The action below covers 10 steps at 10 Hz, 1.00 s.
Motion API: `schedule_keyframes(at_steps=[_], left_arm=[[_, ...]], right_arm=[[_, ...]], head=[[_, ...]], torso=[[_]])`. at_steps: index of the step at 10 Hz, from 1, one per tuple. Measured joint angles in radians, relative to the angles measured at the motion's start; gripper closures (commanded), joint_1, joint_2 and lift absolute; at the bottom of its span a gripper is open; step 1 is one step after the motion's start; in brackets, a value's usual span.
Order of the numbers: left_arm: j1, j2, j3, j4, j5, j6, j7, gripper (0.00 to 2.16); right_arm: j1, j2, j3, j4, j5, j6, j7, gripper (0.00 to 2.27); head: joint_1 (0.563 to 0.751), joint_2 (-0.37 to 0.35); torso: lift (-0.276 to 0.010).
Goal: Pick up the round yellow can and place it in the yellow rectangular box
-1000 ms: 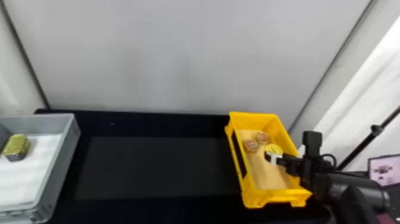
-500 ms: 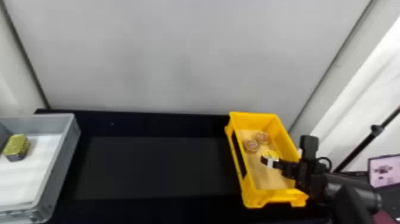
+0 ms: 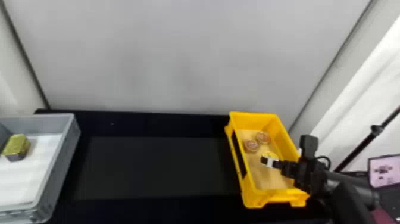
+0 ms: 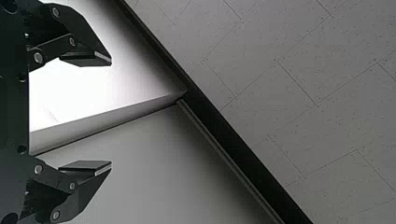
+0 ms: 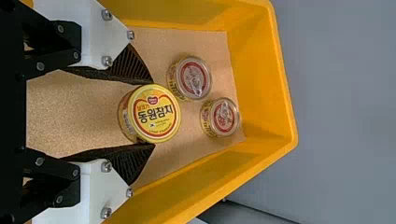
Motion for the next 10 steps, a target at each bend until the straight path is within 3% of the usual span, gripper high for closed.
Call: schedule_keyframes(at_steps=[8, 10], left_arm=[[-0.005, 0.000, -0.008, 0.002, 0.000, 0.000, -0.001, 0.45], [-0.005, 0.000, -0.010, 0.002, 0.000, 0.000, -0.002, 0.45]], right_arm=[[-0.016, -0.010, 0.005, 0.041, -0.041, 0.020, -0.024, 0.57], [-0.016, -0.012, 0.006, 0.041, -0.046, 0.020, -0.028, 0.30]], head=[[0.746, -0.213], [0.746, -0.213]], torso=[[0.000], [0.000]])
